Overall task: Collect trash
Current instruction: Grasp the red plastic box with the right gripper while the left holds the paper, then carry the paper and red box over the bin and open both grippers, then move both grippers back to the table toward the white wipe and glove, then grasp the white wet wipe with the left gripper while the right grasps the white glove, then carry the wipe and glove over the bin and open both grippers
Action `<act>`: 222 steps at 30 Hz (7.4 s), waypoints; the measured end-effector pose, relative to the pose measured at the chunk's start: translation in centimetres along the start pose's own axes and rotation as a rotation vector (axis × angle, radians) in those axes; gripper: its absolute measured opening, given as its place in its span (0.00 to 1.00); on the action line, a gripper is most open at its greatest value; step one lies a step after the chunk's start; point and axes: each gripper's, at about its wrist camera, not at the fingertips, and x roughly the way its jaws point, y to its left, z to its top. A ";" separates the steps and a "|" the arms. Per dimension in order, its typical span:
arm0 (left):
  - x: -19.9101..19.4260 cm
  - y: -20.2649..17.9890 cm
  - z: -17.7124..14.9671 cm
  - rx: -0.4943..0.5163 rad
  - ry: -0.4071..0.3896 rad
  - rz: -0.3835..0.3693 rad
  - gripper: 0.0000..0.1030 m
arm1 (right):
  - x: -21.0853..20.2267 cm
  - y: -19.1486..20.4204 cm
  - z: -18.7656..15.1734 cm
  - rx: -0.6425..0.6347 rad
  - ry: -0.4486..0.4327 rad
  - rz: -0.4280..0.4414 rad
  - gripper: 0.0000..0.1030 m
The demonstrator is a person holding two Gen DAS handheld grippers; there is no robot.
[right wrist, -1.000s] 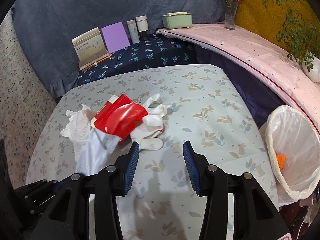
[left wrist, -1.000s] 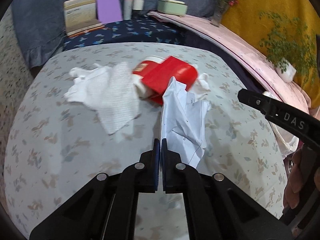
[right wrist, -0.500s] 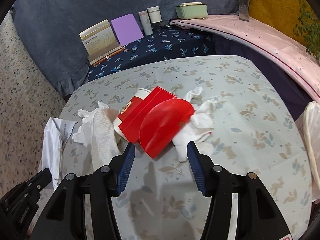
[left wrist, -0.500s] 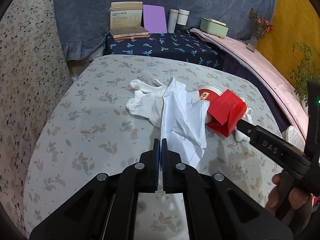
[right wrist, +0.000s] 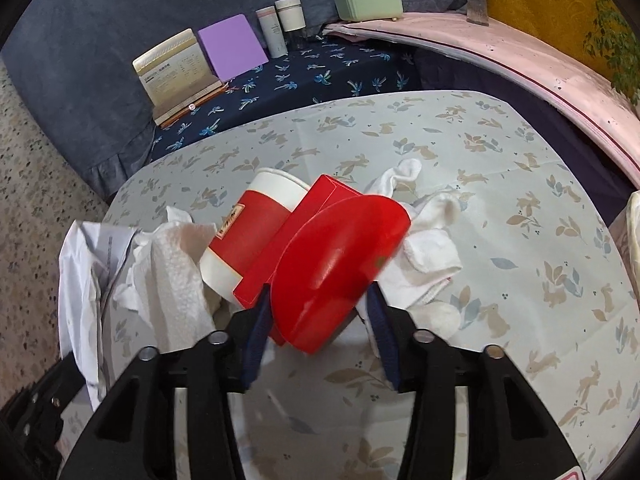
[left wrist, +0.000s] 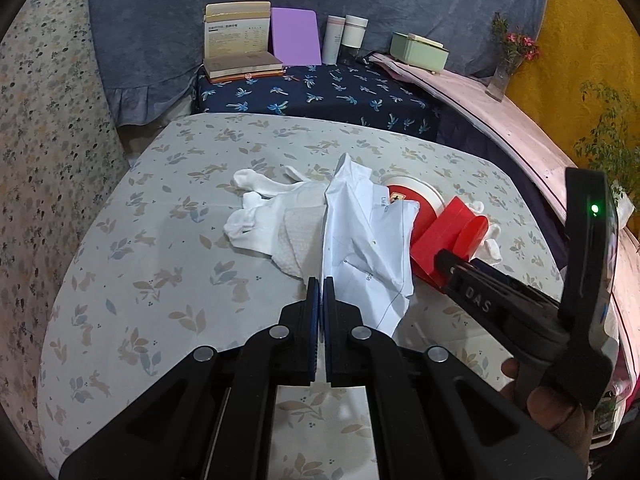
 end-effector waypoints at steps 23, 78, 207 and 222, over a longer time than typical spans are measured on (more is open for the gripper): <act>-1.6 -6.2 0.1 0.048 -0.015 -0.044 0.02 | -7.0 -5.0 -0.1 -0.020 -0.087 0.040 0.01; 0.7 -38.9 -4.5 0.444 0.062 -0.339 0.45 | -18.9 -36.7 -3.3 0.385 -0.267 -0.306 0.39; 0.9 -15.3 -0.6 0.098 0.034 -0.160 0.04 | -10.0 -11.9 1.7 0.029 -0.170 -0.059 0.17; -1.3 -27.7 -2.5 0.279 0.015 -0.261 0.04 | -16.5 -23.1 -0.3 0.160 -0.244 -0.156 0.17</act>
